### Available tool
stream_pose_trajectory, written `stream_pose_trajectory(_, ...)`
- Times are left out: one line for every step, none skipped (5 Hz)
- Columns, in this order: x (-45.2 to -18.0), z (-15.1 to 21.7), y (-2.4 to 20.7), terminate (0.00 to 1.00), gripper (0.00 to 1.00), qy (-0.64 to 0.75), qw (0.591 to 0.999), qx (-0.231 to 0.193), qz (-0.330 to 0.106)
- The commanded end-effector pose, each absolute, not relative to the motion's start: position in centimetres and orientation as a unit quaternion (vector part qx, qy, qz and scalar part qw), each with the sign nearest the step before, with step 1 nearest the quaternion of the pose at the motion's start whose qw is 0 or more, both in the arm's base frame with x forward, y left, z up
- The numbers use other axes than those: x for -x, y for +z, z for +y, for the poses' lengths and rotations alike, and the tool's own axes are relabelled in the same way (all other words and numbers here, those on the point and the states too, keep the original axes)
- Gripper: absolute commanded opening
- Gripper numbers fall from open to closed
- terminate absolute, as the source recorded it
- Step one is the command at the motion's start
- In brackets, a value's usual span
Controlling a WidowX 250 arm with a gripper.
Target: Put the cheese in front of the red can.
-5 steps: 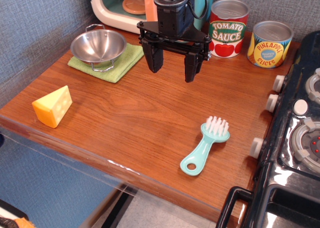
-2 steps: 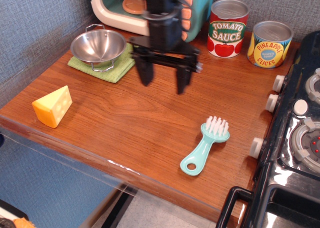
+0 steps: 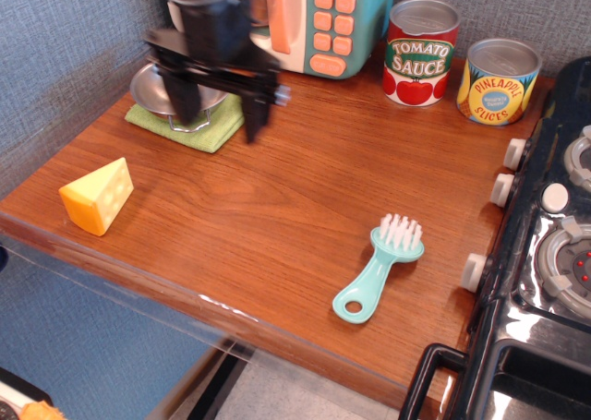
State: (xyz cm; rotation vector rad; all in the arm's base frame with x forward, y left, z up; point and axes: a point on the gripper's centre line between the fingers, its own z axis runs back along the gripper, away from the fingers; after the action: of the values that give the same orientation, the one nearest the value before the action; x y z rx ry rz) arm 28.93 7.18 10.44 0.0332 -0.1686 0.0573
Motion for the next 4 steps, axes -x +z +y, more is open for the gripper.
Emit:
stream_pose_trajectory(-27.7, 12.6, 10.8, 0.0, 1.0, 0.007, 0.997, -0.044, -0.069)
stream_pose_trajectory(-27.1, 14.4, 9.6, 0.0, 1.0, 0.009, 0.998, -0.037, -0.049)
stream_pose_trajectory(-26.3, 15.0, 8.9, 0.0, 1.0, 0.012, 0.998, -0.025, -0.049)
stream_pose_trajectory(-25.1, 15.6, 8.0, 0.0, 1.0, 0.023, 0.998, -0.011, -0.053)
